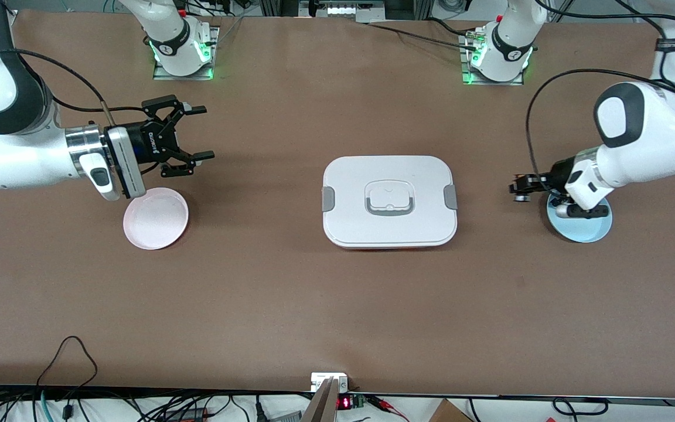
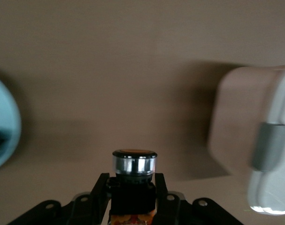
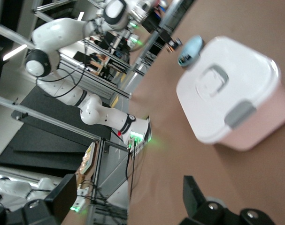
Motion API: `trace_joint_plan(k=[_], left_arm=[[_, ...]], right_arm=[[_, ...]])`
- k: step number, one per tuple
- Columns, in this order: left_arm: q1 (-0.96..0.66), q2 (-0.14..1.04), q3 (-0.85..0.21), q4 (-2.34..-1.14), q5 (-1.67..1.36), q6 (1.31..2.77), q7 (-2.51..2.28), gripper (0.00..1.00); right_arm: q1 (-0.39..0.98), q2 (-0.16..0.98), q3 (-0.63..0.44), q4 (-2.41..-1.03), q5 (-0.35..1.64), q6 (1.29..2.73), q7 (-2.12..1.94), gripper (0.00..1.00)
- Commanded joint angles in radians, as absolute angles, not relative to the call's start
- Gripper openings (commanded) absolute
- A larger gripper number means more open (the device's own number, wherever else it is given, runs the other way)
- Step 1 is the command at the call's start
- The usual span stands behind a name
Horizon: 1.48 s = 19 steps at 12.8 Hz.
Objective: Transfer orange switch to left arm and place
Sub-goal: 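Carry the switch to the blue plate while the right gripper withdraws, then lower the switch onto the blue plate and open the left gripper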
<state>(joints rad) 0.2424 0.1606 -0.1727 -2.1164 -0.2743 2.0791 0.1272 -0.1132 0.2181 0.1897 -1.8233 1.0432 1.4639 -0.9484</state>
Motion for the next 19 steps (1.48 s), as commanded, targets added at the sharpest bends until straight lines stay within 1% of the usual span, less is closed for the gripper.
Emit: trace_joint_plan(k=[1, 3, 5, 7, 8, 10, 12, 14, 16, 17, 18, 19], left_arm=[[0.264, 0.215, -0.100, -2.111, -0.093, 2.138, 0.137, 0.00], [0.276, 0.288, -0.057, -2.079, 0.007, 2.178, 0.143, 0.00], [0.336, 0.389, -0.055, -2.031, 0.087, 2.232, 0.147, 0.00], [0.354, 0.475, -0.049, -1.990, 0.112, 2.291, 0.152, 0.00], [0.354, 0.495, -0.037, -1.977, 0.112, 2.305, 0.164, 0.00], [0.354, 0.518, -0.035, -1.967, 0.112, 2.309, 0.170, 0.02], [0.354, 0.544, -0.028, -1.962, 0.115, 2.350, 0.172, 0.04], [0.354, 0.549, -0.025, -1.960, 0.150, 2.365, 0.172, 0.09], [0.354, 0.552, -0.023, -1.959, 0.153, 2.365, 0.172, 0.20], [0.354, 0.552, -0.021, -1.959, 0.153, 2.365, 0.172, 0.30], [0.354, 0.552, -0.021, -1.959, 0.153, 2.365, 0.170, 0.47], [0.356, 0.548, -0.021, -1.959, 0.153, 2.365, 0.172, 0.87]], right_arm=[[-0.092, 0.190, 0.189, -1.819, 0.880, 1.498, -0.629, 1.00], [-0.092, 0.189, 0.189, -1.810, 0.729, 1.511, -0.392, 1.00], [-0.074, 0.190, 0.190, -1.784, 0.480, 1.558, -0.267, 1.00], [-0.055, 0.192, 0.189, -1.783, 0.282, 1.592, -0.108, 1.00], [-0.043, 0.192, 0.189, -1.779, 0.170, 1.598, -0.022, 1.00], [-0.025, 0.193, 0.189, -1.712, -0.056, 1.583, 0.029, 1.00], [-0.029, 0.186, 0.173, -1.611, -0.144, 1.546, 0.022, 1.00], [-0.034, 0.187, 0.117, -1.516, -0.156, 1.549, 0.020, 1.00], [-0.018, 0.167, 0.004, -1.491, -0.082, 1.542, 0.037, 1.00], [0.007, 0.164, -0.049, -1.491, -0.039, 1.540, 0.031, 1.00], [0.064, 0.154, -0.111, -1.491, -0.035, 1.545, 0.023, 1.00], [0.116, 0.138, -0.151, -1.496, -0.041, 1.545, 0.021, 1.00]])
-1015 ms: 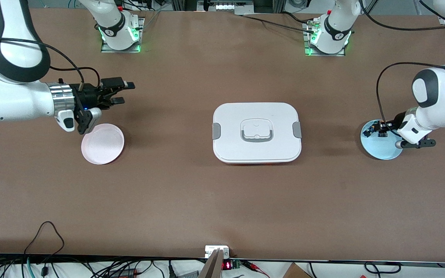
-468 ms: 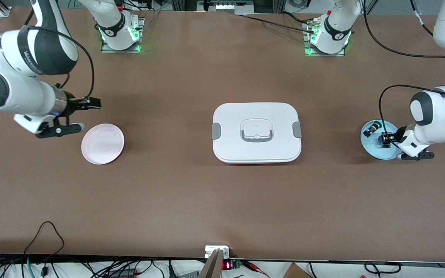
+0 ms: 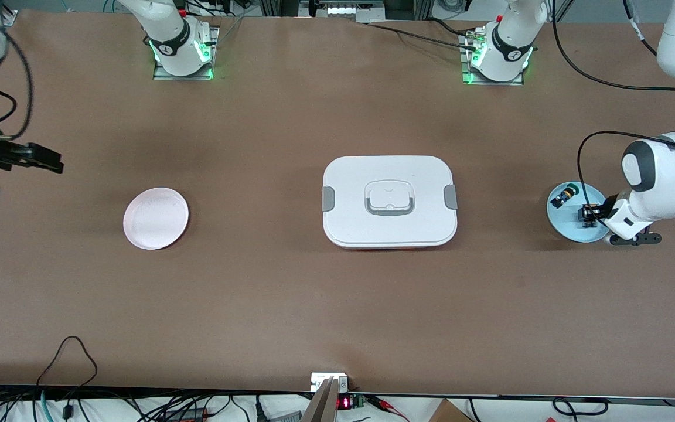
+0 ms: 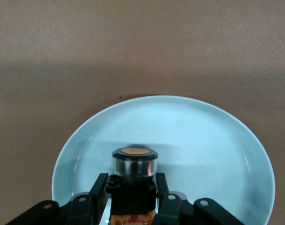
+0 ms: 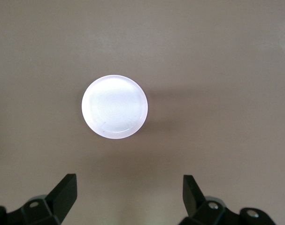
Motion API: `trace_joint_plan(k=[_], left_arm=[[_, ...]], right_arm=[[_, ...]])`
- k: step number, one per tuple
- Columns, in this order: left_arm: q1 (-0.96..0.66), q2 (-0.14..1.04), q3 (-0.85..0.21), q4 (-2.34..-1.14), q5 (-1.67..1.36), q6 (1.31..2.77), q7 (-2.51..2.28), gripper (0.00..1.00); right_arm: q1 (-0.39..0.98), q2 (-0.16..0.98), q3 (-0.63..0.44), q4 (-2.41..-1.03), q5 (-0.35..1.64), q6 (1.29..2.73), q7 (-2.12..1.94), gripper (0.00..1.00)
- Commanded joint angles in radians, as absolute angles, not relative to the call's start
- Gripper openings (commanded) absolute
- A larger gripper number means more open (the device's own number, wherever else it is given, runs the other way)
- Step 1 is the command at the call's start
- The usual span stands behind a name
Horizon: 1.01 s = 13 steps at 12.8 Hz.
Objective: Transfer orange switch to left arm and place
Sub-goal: 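Lower the switch onto the blue plate and open the left gripper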
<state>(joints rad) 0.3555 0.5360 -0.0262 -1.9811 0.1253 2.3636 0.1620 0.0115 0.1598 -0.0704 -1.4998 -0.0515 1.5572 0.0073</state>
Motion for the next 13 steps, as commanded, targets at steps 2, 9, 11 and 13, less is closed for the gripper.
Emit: trace_joint_plan(k=[2, 9, 11, 13], left_arm=[[0.357, 0.517, -0.021, -1.959, 0.153, 2.359, 0.169, 1.00], [0.255, 0.162, -0.035, -1.956, -0.010, 2.084, 0.152, 1.00], [0.204, 0.057, -0.035, -1.936, -0.021, 2.004, 0.134, 1.00], [0.155, 0.017, -0.035, -1.840, -0.023, 1.842, 0.059, 1.00]], right_arm=[[0.126, 0.085, -0.150, -1.563, -0.044, 1.560, 0.023, 1.00], [0.115, 0.034, -0.158, -1.625, -0.032, 1.609, -0.077, 1.00], [0.118, 0.040, -0.158, -1.617, -0.032, 1.614, -0.064, 1.00], [0.115, 0.040, -0.158, -1.599, -0.029, 1.608, -0.061, 1.00]])
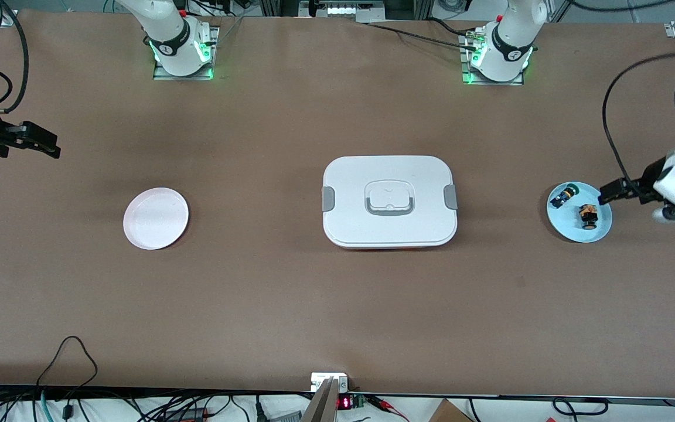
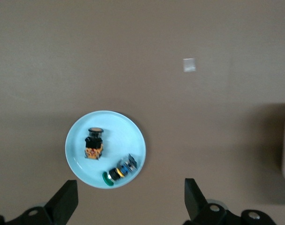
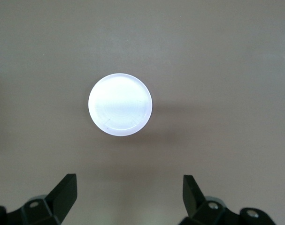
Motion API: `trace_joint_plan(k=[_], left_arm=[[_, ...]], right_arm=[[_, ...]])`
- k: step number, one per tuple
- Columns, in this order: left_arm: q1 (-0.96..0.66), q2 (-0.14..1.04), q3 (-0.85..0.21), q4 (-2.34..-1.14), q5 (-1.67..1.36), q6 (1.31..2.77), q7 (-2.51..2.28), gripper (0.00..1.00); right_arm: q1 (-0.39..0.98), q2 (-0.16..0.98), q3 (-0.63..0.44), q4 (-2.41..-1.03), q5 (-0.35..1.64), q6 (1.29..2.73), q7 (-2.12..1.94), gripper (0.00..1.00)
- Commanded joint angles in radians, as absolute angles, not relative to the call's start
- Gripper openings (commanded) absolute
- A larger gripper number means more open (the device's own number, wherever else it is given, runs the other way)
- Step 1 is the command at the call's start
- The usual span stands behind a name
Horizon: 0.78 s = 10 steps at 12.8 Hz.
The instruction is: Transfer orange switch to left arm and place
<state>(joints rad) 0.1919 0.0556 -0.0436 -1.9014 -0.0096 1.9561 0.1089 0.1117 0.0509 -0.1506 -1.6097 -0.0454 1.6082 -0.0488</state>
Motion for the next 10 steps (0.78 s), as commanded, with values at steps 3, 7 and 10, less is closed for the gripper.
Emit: trace_joint_plan(k=[3, 7, 10], left_arm=[[0.137, 0.023, -0.078, -1.714, -0.023, 1.672, 0.003, 1.00], [0.138, 0.044, -0.081, -1.695, -0.023, 1.674, 0.005, 1.00], [0.138, 0.058, -0.081, -1.677, -0.023, 1.672, 0.003, 1.00]], right_arm=[[0.121, 0.038, -0.153, -1.579, -0.029, 1.611, -0.060, 1.00], [0.126, 0.040, -0.150, -1.569, -0.025, 1.602, -0.057, 1.00], [0.132, 0.041, -0.150, -1.569, -0.026, 1.606, -0.002, 1.00]])
